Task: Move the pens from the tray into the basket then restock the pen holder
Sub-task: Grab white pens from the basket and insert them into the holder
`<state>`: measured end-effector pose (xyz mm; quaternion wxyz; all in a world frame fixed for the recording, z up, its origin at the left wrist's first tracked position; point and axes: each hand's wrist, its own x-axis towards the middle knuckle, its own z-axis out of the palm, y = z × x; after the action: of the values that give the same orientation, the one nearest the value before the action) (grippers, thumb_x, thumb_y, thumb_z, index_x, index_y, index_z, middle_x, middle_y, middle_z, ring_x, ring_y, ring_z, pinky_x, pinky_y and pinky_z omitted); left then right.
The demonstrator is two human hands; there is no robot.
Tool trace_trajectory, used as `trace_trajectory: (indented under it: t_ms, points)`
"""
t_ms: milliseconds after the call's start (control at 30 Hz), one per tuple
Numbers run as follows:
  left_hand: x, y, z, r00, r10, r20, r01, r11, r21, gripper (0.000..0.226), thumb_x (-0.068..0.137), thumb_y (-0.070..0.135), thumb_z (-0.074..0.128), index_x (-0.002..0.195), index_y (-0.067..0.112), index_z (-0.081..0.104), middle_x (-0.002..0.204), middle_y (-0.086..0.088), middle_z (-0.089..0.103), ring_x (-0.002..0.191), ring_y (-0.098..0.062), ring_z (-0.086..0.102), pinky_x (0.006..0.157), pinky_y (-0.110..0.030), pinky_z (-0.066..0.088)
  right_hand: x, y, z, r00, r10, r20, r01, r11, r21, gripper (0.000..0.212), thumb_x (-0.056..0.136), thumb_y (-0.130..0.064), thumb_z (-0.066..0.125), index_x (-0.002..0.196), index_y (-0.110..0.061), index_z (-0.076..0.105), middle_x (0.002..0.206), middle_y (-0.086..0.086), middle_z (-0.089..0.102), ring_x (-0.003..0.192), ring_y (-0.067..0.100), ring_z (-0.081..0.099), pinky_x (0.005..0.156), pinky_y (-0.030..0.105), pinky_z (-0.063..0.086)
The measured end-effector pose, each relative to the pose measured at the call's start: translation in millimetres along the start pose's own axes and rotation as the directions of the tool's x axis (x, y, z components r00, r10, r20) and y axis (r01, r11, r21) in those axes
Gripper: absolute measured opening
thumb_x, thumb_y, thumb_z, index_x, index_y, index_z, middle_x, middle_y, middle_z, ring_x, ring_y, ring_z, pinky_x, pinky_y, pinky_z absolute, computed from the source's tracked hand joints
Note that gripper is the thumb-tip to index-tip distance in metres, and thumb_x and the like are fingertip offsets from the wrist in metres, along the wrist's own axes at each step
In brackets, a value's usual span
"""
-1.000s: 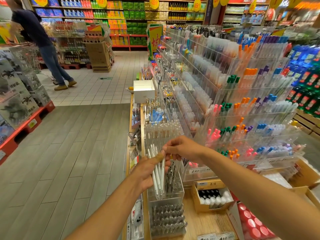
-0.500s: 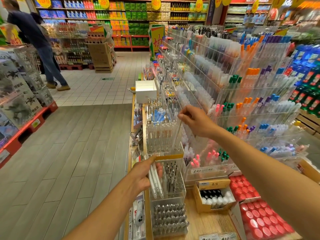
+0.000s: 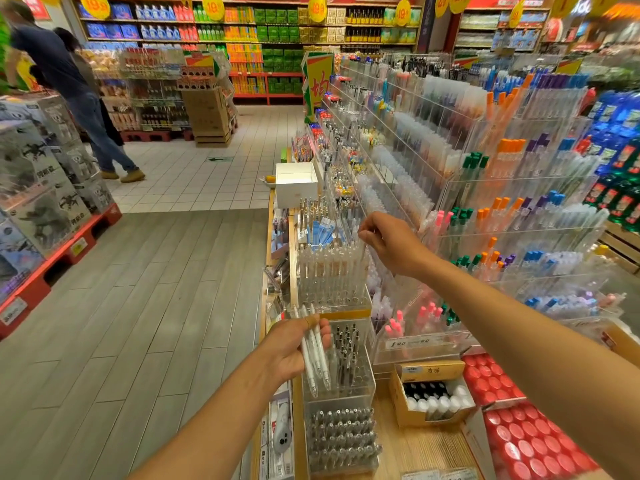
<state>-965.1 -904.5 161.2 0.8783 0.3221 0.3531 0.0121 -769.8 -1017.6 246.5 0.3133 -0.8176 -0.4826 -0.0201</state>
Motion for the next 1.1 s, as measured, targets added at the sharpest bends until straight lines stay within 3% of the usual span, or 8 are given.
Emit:
trace_trajectory:
  t_ms: [233,333,633,733,900,1000,1033,1100]
  points:
    - [-0.9,-1.3,-1.2,1.000,-0.001,0.029,0.003,0.999,-0.042,0.012,0.096,0.005,0.057,0.091,-0.006,0.061,0.066,-0.016,0.063,0.049,-0.020,0.063,0.042,-0.028,0.055,-1.5,4.5,7.2,0.996,-0.049,0.068,0.057,0.990,-0.125,0.009,0.098,-0.021,0.055,0.097,-0.015,0.061,0.090,-0.005,0.058,0.076,0.007,0.049,0.062,0.017,0.033]
    - [-0.4,-2.0,-1.3,0.999,0.012,0.039,-0.010,0.998,-0.062,0.013,0.095,0.006,0.059,0.091,-0.005,0.062,0.068,-0.015,0.064,0.051,-0.019,0.063,0.043,-0.028,0.055,-6.7,10.6,15.5,0.990,-0.088,0.111,0.109,0.974,-0.199,0.012,0.095,-0.021,0.059,0.098,-0.013,0.067,0.095,-0.002,0.058,0.089,0.012,0.046,0.075,0.023,0.034]
    - [2.5,-2.1,-2.6,0.995,0.046,0.087,-0.044,0.999,-0.029,0.028,0.099,0.007,0.053,0.089,-0.012,0.071,0.067,-0.017,0.064,0.052,-0.018,0.064,0.047,-0.026,0.056,-9.0,3.5,15.1,0.994,-0.090,0.061,0.104,0.949,-0.298,0.026,0.089,-0.035,0.066,0.111,-0.019,0.065,0.101,-0.005,0.052,0.100,0.014,0.044,0.084,0.027,0.036]
    - [2.8,-1.8,-2.4,0.988,0.065,0.142,-0.065,0.998,-0.007,0.025,0.091,0.010,0.061,0.087,-0.008,0.077,0.071,-0.016,0.066,0.057,-0.018,0.065,0.053,-0.025,0.058,-21.3,-16.0,19.1,0.998,-0.055,0.020,0.057,0.992,-0.114,0.018,0.090,-0.034,0.065,0.103,-0.021,0.064,0.089,-0.011,0.057,0.083,0.009,0.052,0.074,0.024,0.040]
    - [-3.3,-1.7,8.3,0.982,0.108,0.155,-0.112,0.993,0.021,0.036,0.074,0.012,0.072,0.104,-0.008,0.071,0.081,-0.017,0.069,0.061,-0.019,0.065,0.057,-0.026,0.057,-36.5,-41.6,39.0,0.892,0.189,0.412,-0.274,0.948,0.160,0.023,0.093,-0.032,0.062,0.096,-0.010,0.069,0.083,0.006,0.070,0.065,0.011,0.055,0.061,0.023,0.043]
    - [-3.6,-4.0,13.4,0.981,0.168,0.096,-0.171,0.985,0.025,0.061,0.086,0.006,0.069,0.139,-0.007,0.043,0.081,-0.019,0.070,0.060,-0.022,0.067,0.053,-0.029,0.058,-40.6,-42.2,42.1,0.860,0.217,0.461,-0.386,0.868,0.312,0.024,0.095,-0.022,0.061,0.095,0.000,0.069,0.080,0.011,0.068,0.064,0.013,0.054,0.057,0.023,0.042]
    - [-5.0,-4.2,13.9,0.980,0.177,0.087,-0.180,0.983,0.034,0.061,0.091,0.006,0.066,0.143,-0.006,0.037,0.078,-0.019,0.070,0.059,-0.023,0.068,0.052,-0.030,0.058,-40.2,-41.6,40.2,0.851,0.214,0.480,-0.409,0.843,0.350,0.022,0.096,-0.020,0.060,0.095,0.001,0.068,0.079,0.010,0.066,0.064,0.012,0.054,0.056,0.021,0.042]
    - [-7.9,-3.2,14.6,0.983,0.158,0.094,-0.162,0.986,0.040,0.046,0.094,0.008,0.062,0.134,-0.009,0.046,0.077,-0.020,0.070,0.058,-0.024,0.069,0.051,-0.031,0.058,-37.4,-39.7,33.5,0.841,0.210,0.499,-0.429,0.819,0.380,0.018,0.095,-0.017,0.061,0.096,0.000,0.067,0.080,0.008,0.064,0.067,0.013,0.056,0.058,0.022,0.045]
